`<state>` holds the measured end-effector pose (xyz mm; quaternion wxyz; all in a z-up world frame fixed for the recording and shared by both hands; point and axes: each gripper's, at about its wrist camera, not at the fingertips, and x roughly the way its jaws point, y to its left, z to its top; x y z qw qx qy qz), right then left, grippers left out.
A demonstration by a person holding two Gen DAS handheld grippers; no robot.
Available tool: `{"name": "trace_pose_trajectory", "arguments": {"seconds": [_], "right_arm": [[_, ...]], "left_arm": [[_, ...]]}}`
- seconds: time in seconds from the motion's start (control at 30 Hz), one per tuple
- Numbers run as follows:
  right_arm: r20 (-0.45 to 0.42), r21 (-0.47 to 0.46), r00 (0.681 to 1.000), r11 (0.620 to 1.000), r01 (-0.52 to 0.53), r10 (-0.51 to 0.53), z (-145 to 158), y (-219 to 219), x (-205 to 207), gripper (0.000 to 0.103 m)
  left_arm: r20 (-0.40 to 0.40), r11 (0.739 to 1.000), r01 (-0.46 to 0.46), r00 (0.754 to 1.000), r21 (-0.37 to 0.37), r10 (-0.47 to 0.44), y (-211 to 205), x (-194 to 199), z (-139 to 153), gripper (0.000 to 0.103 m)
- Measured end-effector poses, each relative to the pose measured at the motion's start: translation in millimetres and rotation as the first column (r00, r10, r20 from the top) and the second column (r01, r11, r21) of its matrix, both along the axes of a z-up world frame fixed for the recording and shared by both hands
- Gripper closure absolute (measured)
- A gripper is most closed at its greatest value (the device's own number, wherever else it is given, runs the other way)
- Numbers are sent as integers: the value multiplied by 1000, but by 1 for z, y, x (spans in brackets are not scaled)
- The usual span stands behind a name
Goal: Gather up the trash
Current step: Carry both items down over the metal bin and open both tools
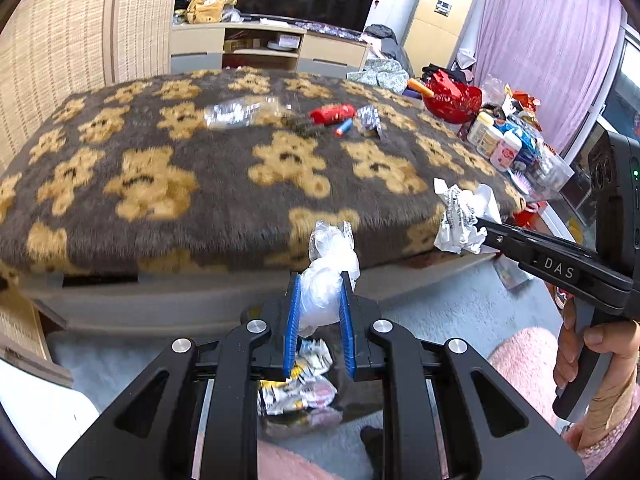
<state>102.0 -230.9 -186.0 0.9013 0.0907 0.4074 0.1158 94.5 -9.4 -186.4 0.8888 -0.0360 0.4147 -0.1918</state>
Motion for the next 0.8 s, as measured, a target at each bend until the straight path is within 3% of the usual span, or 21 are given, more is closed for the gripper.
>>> {"name": "trace_pose_trajectory", "arguments": {"seconds": [0.37,0.8], "right_arm": [[-115,6,993,999,-34,35,-51,19,-18,90],[-234,17,972,999,-34,37,-108,25,-12,90]], "left_arm": [[-99,1000,3,995,17,-2,-4,-26,-50,86],[-179,999,-22,984,28,27,-4,-21,-105,86]]}}
